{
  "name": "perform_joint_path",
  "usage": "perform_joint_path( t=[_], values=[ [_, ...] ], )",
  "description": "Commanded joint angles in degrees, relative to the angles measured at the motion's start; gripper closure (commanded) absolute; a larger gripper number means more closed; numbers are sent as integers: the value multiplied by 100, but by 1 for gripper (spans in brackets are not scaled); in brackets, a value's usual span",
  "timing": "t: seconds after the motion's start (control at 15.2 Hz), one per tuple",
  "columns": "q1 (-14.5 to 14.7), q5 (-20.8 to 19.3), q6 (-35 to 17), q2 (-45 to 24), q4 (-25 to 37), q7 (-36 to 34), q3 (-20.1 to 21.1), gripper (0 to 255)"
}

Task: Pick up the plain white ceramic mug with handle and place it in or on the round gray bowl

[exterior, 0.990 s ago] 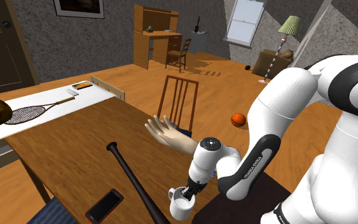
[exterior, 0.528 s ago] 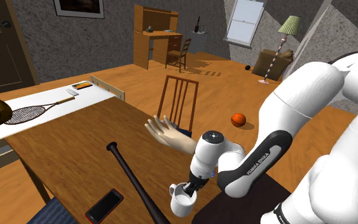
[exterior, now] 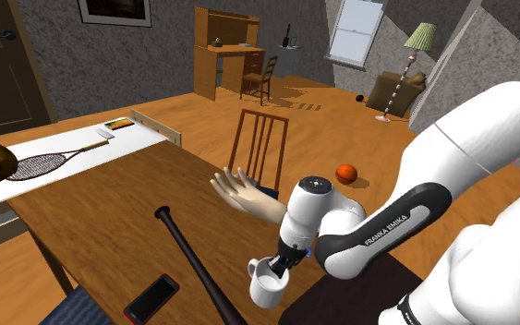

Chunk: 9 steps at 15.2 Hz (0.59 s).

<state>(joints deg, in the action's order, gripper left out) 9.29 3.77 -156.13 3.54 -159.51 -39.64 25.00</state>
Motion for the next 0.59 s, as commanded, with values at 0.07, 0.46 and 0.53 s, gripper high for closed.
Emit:
perform_joint_path(
  t=[0.07, 0.46, 0.53],
  values=[
    [69, 265, 319, 324, 12, 190, -21, 255],
    [197, 569, 967, 923, 83, 411, -115, 255],
    [215, 600, 1074, 1016, 101, 436, -133, 255]
  ],
)
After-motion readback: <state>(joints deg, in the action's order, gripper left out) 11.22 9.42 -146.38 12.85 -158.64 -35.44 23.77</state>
